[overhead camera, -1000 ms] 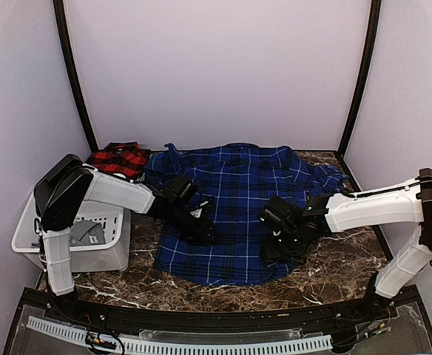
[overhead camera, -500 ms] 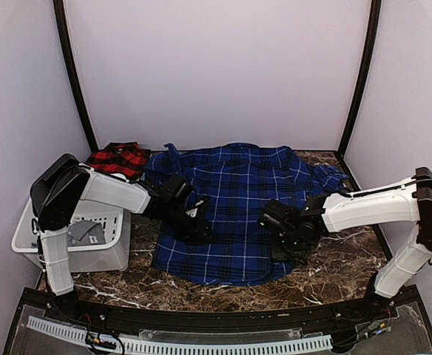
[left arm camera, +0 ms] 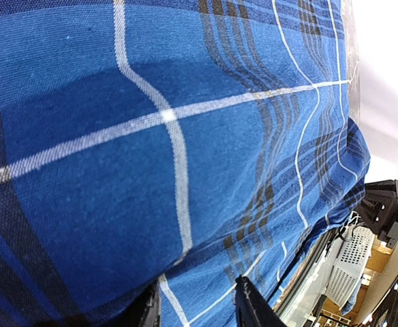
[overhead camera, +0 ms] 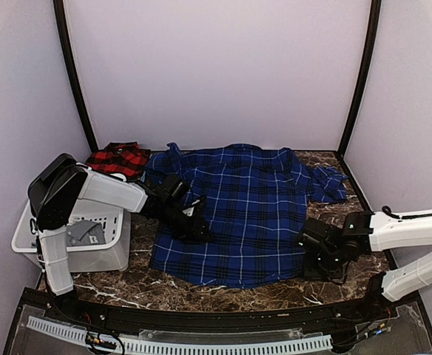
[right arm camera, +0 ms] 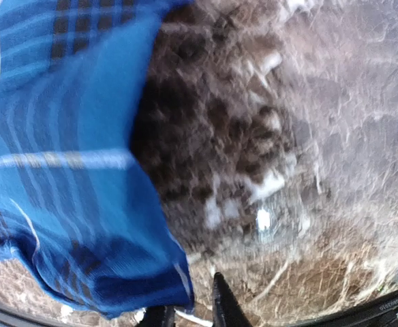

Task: Fold and stack the long sleeve shirts
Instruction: Smooth out the flattened shirt at the center of the board.

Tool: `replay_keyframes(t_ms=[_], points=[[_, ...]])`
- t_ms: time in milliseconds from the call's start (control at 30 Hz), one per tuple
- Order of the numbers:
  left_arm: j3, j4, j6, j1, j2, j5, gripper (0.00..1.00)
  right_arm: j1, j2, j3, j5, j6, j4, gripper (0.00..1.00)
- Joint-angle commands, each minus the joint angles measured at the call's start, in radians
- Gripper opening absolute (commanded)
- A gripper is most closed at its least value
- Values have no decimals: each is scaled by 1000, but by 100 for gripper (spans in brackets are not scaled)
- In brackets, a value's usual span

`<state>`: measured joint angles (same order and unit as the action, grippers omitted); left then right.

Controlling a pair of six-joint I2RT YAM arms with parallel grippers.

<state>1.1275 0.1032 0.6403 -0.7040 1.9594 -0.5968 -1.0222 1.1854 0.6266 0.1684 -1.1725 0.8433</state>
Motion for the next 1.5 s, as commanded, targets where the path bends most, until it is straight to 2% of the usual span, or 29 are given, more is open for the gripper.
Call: replay_keyframes(t_ms=[0, 67, 167, 267, 367, 500, 567, 733, 900, 1167, 1300, 1467], points=[[-23, 53, -11, 9, -37, 22, 37, -14, -86, 1, -60, -48, 63, 29], [-22, 53, -13, 9, -40, 11, 37, -14, -129, 58, -30, -42, 109, 39], [-15, 60, -20, 6, -50, -6, 37, -11, -136, 165, 27, -12, 139, 48], [-8, 83, -35, -2, -75, -8, 37, 11, -66, 257, 56, 61, 103, 48], [-1, 100, -48, -6, -101, -8, 37, 72, 16, 299, 34, 151, -7, 44], [11, 117, -67, -21, -137, -2, 39, 183, 92, 252, -87, 235, -242, 33], [18, 126, -76, -31, -142, -7, 39, 196, 121, 210, -124, 242, -314, 33], [14, 152, -89, -56, -148, -23, 39, 172, 107, 107, -161, 210, -335, 31], [-22, 151, -105, -91, -143, -82, 39, 167, 59, -6, -200, 198, -367, 35], [-89, 160, -114, -117, -136, -120, 39, 164, 84, -89, -235, 181, -444, 44], [-126, 214, -138, -116, -142, -100, 39, 156, 35, -87, -254, 189, -362, 51], [-173, 306, -177, -117, -162, -63, 39, 189, -39, 17, -198, 236, -242, 59]])
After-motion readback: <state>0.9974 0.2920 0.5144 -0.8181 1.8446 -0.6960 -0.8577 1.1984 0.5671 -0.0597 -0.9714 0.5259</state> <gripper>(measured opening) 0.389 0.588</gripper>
